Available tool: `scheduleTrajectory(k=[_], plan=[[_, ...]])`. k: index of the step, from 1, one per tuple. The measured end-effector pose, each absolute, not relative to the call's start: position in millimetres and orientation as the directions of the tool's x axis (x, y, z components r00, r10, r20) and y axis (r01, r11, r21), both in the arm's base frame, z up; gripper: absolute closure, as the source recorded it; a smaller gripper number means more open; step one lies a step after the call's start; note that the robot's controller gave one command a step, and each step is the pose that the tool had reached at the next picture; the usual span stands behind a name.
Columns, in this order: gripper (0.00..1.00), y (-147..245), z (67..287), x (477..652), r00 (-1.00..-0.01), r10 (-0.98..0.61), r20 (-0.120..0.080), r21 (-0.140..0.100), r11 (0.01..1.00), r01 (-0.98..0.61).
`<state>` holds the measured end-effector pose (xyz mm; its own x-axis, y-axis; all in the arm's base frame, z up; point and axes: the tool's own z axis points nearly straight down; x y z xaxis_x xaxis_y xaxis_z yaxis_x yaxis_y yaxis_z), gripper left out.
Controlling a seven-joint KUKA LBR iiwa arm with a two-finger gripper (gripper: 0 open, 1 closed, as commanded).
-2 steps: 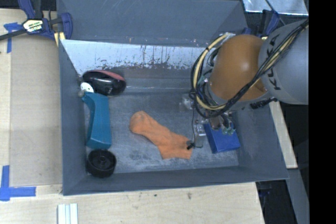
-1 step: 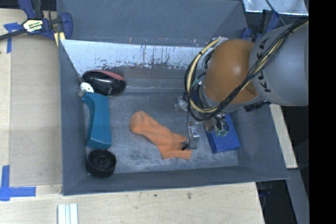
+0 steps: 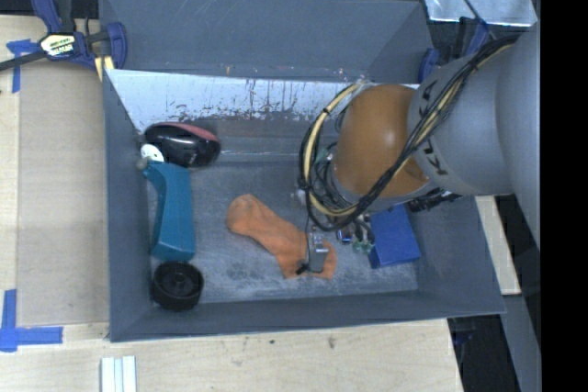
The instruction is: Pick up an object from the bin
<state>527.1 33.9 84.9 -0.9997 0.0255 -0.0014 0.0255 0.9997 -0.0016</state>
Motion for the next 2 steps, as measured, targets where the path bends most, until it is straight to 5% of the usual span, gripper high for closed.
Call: scheduleTrajectory(k=[1,2], plan=[[1.00,62.1,72.4,536.9,-1.000,-0.026,-0.007,0.000,1.000,-0.026],[1.00,62.1,72.4,536.9,-1.000,-0.027,-0.007,0.000,1.000,-0.027]])
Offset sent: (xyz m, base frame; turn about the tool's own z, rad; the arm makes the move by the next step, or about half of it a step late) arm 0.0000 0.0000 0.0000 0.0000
